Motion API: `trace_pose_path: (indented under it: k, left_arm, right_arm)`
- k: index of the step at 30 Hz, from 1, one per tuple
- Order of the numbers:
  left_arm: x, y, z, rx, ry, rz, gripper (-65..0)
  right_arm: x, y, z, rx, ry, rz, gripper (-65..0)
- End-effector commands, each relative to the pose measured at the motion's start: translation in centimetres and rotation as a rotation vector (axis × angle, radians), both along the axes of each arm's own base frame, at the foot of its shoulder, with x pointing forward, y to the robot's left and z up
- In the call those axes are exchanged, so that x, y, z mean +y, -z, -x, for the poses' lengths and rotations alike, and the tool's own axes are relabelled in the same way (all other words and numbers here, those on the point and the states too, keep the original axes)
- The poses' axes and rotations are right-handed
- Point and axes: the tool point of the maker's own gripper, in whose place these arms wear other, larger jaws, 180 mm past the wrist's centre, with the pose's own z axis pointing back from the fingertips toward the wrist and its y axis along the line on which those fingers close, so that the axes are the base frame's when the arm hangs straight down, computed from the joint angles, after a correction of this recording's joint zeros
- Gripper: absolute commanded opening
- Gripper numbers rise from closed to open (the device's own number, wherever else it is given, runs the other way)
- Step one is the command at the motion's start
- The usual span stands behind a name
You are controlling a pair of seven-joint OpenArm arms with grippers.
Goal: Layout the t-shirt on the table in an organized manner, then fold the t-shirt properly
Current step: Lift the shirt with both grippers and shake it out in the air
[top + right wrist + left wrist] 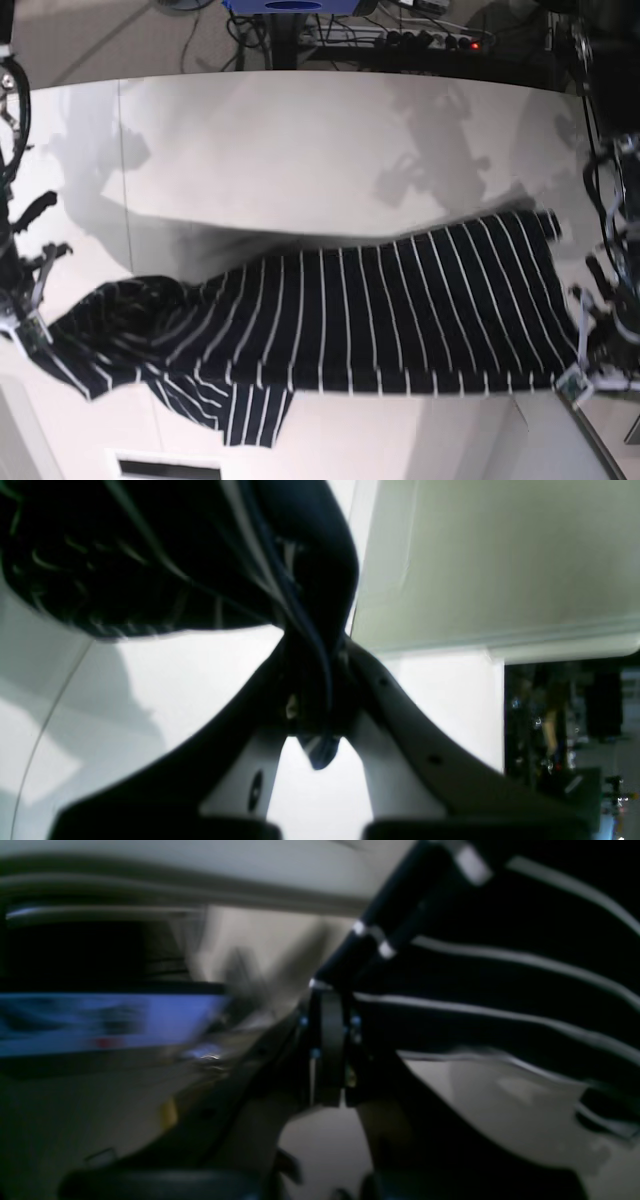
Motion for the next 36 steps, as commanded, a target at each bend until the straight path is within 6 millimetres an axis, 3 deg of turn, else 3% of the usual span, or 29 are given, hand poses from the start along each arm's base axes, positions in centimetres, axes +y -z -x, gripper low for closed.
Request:
trace_pose_path:
  k: [1, 7, 13, 17, 20, 22, 25, 29, 32, 36]
  left_arm:
    - [1.5, -3.2, -0.9, -0.06, -0.056, -0.059, -65.0]
    - [-2.4, -11.0, -5.9, -0.218, 0.015, -0.081, -65.0]
    - [-4.0, -18.6, -9.0, -0.34, 0.002, -0.071, -65.0]
    - [-4.5, -21.1, -9.9, -0.38, 0.01, -0.065, -65.0]
    - [-4.8, -21.2, -9.9, -0.383, 0.015, -0.067, -65.0]
    - [-4.4, -19.4, -9.7, -0.351, 0.007, -0.061, -65.0]
    - [-5.3, -15.5, -8.6, -0.282, 0.038, -0.087, -65.0]
    - [-6.0, -9.0, -5.1, -0.162, 0.095, -0.151, -65.0]
    - [-6.0, -4.1, -1.6, -0.054, 0.127, -0.184, -65.0]
    - [-3.8, 2.0, 4.2, 0.112, 0.103, -0.2, -65.0]
  right_arm:
    - [-0.9, -3.1, -1.0, -0.094, 0.018, 0.035, -64.4]
    - [-0.1, -9.9, -4.2, -0.299, -0.035, 0.046, -64.4]
    - [-1.5, -17.0, -5.8, -0.432, -0.002, 0.257, -64.2]
    - [-1.5, -18.2, -6.4, -0.387, -0.028, 0.371, -64.2]
    - [-1.1, -17.6, -6.3, -0.361, -0.022, 0.398, -64.2]
    - [-1.0, -15.1, -5.9, -0.282, -0.024, 0.429, -64.2]
    - [-1.0, -10.5, -4.7, -0.162, -0.023, 0.456, -64.2]
    - [0.3, -3.8, -2.2, -0.015, -0.057, 0.394, -64.2]
    - [1.4, 1.4, 0.9, 0.113, -0.077, 0.341, -64.2]
    - [2.9, 7.5, 6.0, 0.28, -0.096, 0.269, -64.2]
